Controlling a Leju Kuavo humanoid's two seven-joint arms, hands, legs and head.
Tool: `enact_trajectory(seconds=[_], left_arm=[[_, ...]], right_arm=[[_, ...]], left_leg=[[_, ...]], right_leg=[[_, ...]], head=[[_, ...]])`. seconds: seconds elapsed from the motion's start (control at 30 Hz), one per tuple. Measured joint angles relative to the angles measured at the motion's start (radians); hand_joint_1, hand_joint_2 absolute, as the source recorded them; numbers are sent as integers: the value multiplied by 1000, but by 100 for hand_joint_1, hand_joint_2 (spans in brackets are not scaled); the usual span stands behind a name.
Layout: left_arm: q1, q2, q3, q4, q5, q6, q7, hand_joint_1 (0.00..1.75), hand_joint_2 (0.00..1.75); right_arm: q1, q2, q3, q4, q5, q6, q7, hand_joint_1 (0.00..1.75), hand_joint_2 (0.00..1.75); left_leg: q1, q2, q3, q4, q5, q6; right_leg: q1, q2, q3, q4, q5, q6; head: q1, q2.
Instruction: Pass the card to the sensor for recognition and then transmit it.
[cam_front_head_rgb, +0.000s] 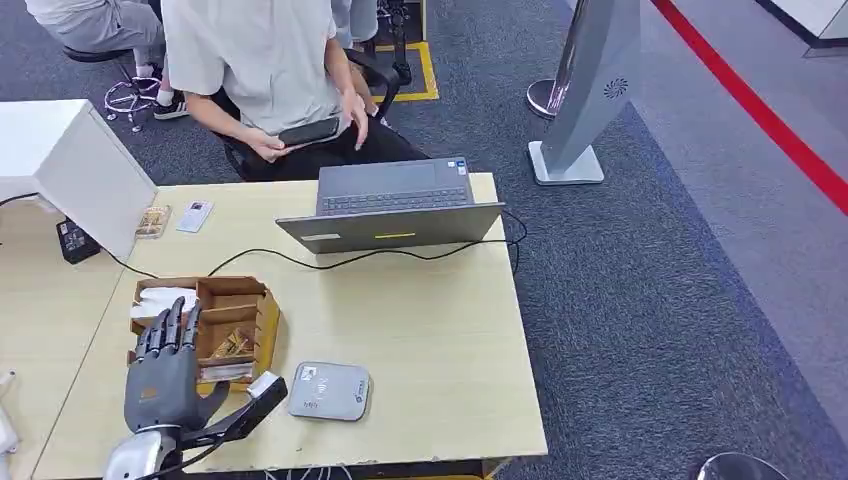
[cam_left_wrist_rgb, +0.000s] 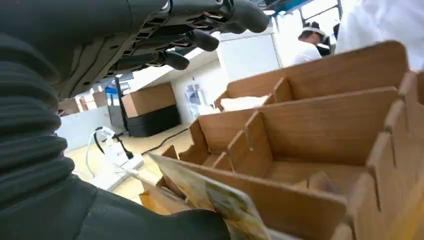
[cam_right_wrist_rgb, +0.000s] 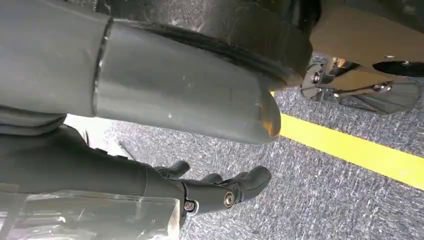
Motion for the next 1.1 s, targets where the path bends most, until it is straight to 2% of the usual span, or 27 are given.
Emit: enact_trajectory(seconds=[0.13,0.3,0.37,0.57,0.73,1.1], left_arm=[[8,3,-16,0,2,-62,2,0,175],[15,12,-32,0,4,-78,8,0,175],[15,15,-35,0,6,-86,8,175,175],[18,45,-51,6,64,-137,-5,175,175],[19,64,-61,10,87,-132,-11,175,175],[19,71,-66,11,88,-128,-5,175,175]], right_arm=[[-1,0,-10,0,14,1,0,0,0],[-4,0,-19,-1,18,1,-2,0,0],[-5,0,-24,-1,19,1,-5,0,0],[-7,1,-32,-1,35,1,-8,0,0],[-9,1,-38,-1,36,1,-8,0,0],[-12,1,-49,-1,37,1,-8,0,0]], left_leg=[[0,0,0,0,0,0],[0,0,0,0,0,0],[0,0,0,0,0,0],[0,0,0,0,0,0],[0,0,0,0,0,0],[0,0,0,0,0,0]], right_leg=[[0,0,0,0,0,0],[0,0,0,0,0,0],[0,0,0,0,0,0],[0,0,0,0,0,0],[0,0,0,0,0,0],[0,0,0,0,0,0]], head=[[0,0],[0,0],[0,0],[0,0],[0,0],[0,0]])
